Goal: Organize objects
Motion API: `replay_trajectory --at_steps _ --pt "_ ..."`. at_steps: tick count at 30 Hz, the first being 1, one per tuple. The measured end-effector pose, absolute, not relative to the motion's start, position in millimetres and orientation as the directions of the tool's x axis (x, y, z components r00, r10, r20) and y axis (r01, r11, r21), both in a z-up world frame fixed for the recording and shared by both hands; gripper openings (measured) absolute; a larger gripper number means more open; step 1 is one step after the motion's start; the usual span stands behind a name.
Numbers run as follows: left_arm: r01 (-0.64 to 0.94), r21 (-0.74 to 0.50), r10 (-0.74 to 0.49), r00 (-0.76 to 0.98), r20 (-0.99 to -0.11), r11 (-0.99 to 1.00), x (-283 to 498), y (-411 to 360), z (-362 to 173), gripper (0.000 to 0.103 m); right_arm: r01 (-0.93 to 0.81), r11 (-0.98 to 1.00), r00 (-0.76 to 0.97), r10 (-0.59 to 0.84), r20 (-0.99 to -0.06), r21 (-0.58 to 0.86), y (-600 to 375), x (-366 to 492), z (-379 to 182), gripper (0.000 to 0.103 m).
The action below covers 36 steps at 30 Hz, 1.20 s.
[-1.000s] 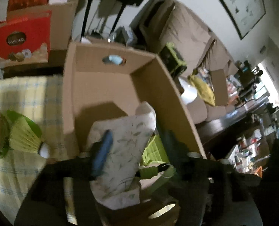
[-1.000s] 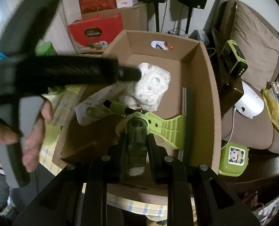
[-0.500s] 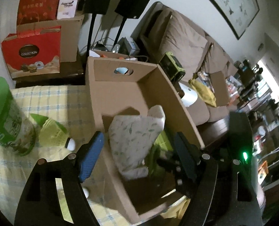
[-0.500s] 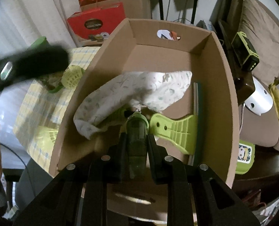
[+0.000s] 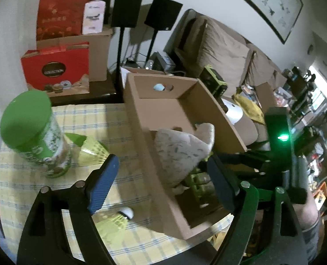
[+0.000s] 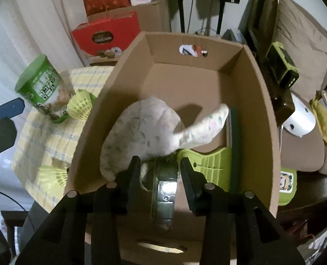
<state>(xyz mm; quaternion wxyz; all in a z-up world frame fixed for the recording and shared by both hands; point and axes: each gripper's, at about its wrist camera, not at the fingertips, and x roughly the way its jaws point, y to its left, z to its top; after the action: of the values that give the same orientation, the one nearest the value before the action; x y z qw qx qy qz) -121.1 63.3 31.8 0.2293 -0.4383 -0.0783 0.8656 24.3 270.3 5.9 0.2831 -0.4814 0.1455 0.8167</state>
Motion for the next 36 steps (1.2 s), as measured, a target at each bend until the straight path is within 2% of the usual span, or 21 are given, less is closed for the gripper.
replay_trajectory --at_steps 10,21,32,36 --pt "-0.261 -0.294 0.391 -0.534 -0.749 -0.920 -110 23 16 0.091 -0.568 -0.820 -0.432 0.367 -0.824 -0.068 237 22 28 0.057" --pt "-0.204 -0.275 0.342 -0.501 -0.795 -0.939 -98 -11 -16 0.091 -0.506 -0.861 -0.498 0.337 -0.799 -0.048 205 0 34 0.059" --pt "-0.175 -0.316 0.361 -0.444 -0.820 -0.932 -90 -27 -42 0.091 -0.471 -0.881 -0.527 0.320 -0.787 -0.043 187 -11 25 0.060" --pt "-0.185 -0.354 0.400 -0.403 -0.823 -0.917 -83 -23 -53 0.084 -0.460 -0.887 -0.532 0.312 -0.788 -0.040 184 -14 23 0.060"
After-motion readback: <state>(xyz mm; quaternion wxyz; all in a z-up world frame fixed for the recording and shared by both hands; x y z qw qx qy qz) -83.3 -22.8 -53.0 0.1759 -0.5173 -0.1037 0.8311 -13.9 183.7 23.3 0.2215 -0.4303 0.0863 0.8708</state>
